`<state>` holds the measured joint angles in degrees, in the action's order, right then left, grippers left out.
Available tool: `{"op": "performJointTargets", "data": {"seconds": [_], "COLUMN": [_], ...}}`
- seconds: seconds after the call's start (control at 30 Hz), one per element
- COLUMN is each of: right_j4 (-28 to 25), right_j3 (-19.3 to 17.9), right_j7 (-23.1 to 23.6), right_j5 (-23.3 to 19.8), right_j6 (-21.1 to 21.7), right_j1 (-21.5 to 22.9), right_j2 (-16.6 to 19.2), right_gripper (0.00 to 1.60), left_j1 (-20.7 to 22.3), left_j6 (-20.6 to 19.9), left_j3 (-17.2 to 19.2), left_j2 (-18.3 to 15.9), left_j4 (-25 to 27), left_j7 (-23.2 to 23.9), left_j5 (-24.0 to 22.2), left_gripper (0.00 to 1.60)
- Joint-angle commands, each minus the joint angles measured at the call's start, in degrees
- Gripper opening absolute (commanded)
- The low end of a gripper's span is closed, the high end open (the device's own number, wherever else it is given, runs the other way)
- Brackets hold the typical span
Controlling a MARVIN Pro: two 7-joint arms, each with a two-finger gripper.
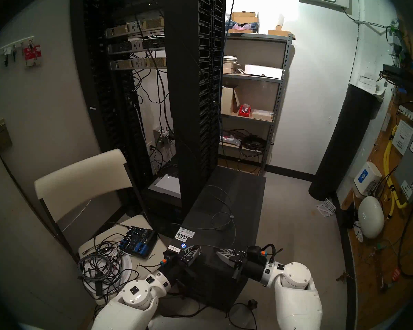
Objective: Insert the cable into the workstation's USB slot
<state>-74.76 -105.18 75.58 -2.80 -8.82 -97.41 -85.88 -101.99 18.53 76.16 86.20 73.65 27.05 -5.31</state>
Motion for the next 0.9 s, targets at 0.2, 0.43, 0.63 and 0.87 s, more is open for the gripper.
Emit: {"op": "performJointTargets", "data": {"seconds": [0.2, 0.43, 0.63, 0.87], "right_j4": [-1.53, -1.27, -1.1, -0.94], "right_j3": [0.68, 0.82, 0.79, 0.72], "right_j7": [-1.48, -2.84, -3.03, -2.97], "right_j5": [2.81, 4.91, 5.53, 5.63], "right_j6": [0.52, 0.51, 0.38, 0.47], "right_j1": [0.39, 0.77, 0.99, 1.04], "right_j2": [0.06, 0.03, -0.17, -0.23], "right_gripper": [0.0, 0.0, 0.0, 0.0], "left_j1": [0.52, 1.06, 0.38, 0.53], "left_j6": [0.09, 0.74, 0.16, 0.6], "left_j3": [-0.12, -0.27, -0.4, -0.49], "left_j2": [0.17, 0.02, -0.06, -0.13], "left_j4": [0.49, -0.32, 0.94, -0.07], "left_j7": [-0.61, -0.9, -1.33, -1.57], "left_j5": [0.49, 0.64, 0.66, 0.78], "left_gripper": [0.0, 0.0, 0.0, 0.0]}}
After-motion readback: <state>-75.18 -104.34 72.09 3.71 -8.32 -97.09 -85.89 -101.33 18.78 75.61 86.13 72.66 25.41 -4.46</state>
